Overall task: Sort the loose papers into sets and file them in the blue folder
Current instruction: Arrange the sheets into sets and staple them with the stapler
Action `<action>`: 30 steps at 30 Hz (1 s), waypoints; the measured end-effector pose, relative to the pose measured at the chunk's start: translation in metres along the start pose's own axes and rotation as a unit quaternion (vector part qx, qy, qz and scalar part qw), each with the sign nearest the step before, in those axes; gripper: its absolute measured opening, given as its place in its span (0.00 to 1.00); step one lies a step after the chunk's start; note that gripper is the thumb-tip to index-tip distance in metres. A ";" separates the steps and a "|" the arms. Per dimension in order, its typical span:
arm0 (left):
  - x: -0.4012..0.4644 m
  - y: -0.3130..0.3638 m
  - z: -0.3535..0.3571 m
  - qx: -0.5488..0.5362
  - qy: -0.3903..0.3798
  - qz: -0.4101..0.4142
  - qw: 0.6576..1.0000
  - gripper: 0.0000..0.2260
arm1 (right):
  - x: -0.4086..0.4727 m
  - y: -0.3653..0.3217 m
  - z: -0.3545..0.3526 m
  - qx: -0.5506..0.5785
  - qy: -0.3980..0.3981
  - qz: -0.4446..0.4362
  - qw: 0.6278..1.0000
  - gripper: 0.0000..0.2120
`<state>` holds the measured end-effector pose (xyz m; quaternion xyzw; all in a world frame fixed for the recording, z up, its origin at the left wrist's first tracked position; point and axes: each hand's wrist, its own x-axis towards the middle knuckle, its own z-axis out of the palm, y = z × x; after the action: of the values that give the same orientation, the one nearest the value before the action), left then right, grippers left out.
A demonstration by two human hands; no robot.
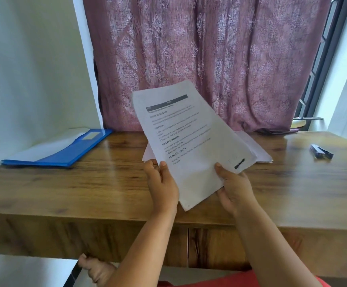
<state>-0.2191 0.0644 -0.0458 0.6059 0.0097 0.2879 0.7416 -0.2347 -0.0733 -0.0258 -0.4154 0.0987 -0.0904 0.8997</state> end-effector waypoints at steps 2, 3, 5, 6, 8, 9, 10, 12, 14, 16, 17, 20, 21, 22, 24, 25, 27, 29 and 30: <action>0.010 0.010 -0.010 -0.017 0.011 -0.004 1.000 0.09 | 0.002 -0.014 -0.002 -0.033 -0.026 -0.020 0.999 0.11; 0.020 0.016 -0.018 -0.006 0.019 -0.002 1.000 0.16 | 0.003 -0.023 -0.005 -0.063 -0.040 -0.028 0.997 0.11; 0.049 0.029 -0.038 0.110 0.055 0.027 0.992 0.37 | 0.007 -0.039 -0.011 -0.139 -0.060 -0.042 0.988 0.12; 0.066 0.033 -0.048 0.203 0.071 0.058 0.975 0.43 | 0.009 -0.047 -0.014 -0.172 -0.069 -0.046 0.982 0.11; 0.089 0.044 -0.059 0.341 0.044 0.086 0.935 0.42 | 0.011 -0.061 -0.020 -0.224 -0.101 -0.049 0.968 0.12; 0.098 0.047 -0.060 0.342 -0.006 0.073 0.937 0.36 | 0.012 -0.068 -0.023 -0.250 -0.119 -0.052 0.959 0.13; 0.104 0.048 -0.060 0.288 -0.059 0.038 0.955 0.27 | 0.012 -0.074 -0.024 -0.276 -0.134 -0.058 0.950 0.13; 0.110 0.048 -0.058 0.165 -0.109 -0.027 0.980 0.15 | 0.015 -0.083 -0.023 -0.324 -0.143 -0.081 0.932 0.10; 0.108 0.049 -0.055 0.134 -0.101 -0.015 0.986 0.09 | 0.021 -0.089 -0.021 -0.364 -0.134 -0.124 0.913 0.06; 0.103 0.050 -0.050 0.125 -0.080 0.026 0.989 0.07 | 0.024 -0.093 -0.018 -0.382 -0.115 -0.186 0.898 0.02; 0.097 0.055 -0.045 0.123 -0.071 0.054 0.988 0.07 | 0.024 -0.093 -0.017 -0.377 -0.100 -0.219 0.894 0.03; 0.078 0.070 -0.030 0.131 -0.053 0.160 0.977 0.06 | 0.017 -0.090 -0.010 -0.348 -0.059 -0.326 0.877 0.08; 0.071 0.073 -0.026 0.137 -0.049 0.189 0.971 0.05 | 0.015 -0.088 -0.009 -0.342 -0.049 -0.354 0.869 0.08; 0.066 0.075 -0.023 0.140 -0.042 0.209 0.967 0.05 | 0.014 -0.083 -0.011 -0.336 -0.039 -0.374 0.864 0.08; 0.056 0.069 -0.018 0.150 -0.029 0.218 0.964 0.04 | 0.014 -0.072 -0.019 -0.325 -0.016 -0.388 0.862 0.08; 0.050 0.062 -0.018 0.158 -0.030 0.206 0.965 0.04 | 0.013 -0.065 -0.024 -0.327 -0.008 -0.385 0.863 0.10; 0.037 0.042 -0.019 0.182 -0.048 0.170 0.967 0.04 | 0.012 -0.049 -0.036 -0.349 0.003 -0.374 0.859 0.12; 0.026 0.026 -0.020 0.210 -0.072 0.136 0.966 0.06 | 0.010 -0.036 -0.043 -0.368 0.014 -0.366 0.855 0.10; 0.022 0.023 -0.019 0.215 -0.078 0.128 0.965 0.07 | 0.011 -0.033 -0.043 -0.371 0.025 -0.363 0.854 0.08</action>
<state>-0.2175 0.0933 -0.0230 0.7680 -0.0640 0.3236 0.5489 -0.2381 -0.1287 -0.0290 -0.7223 -0.0106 -0.3779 0.5792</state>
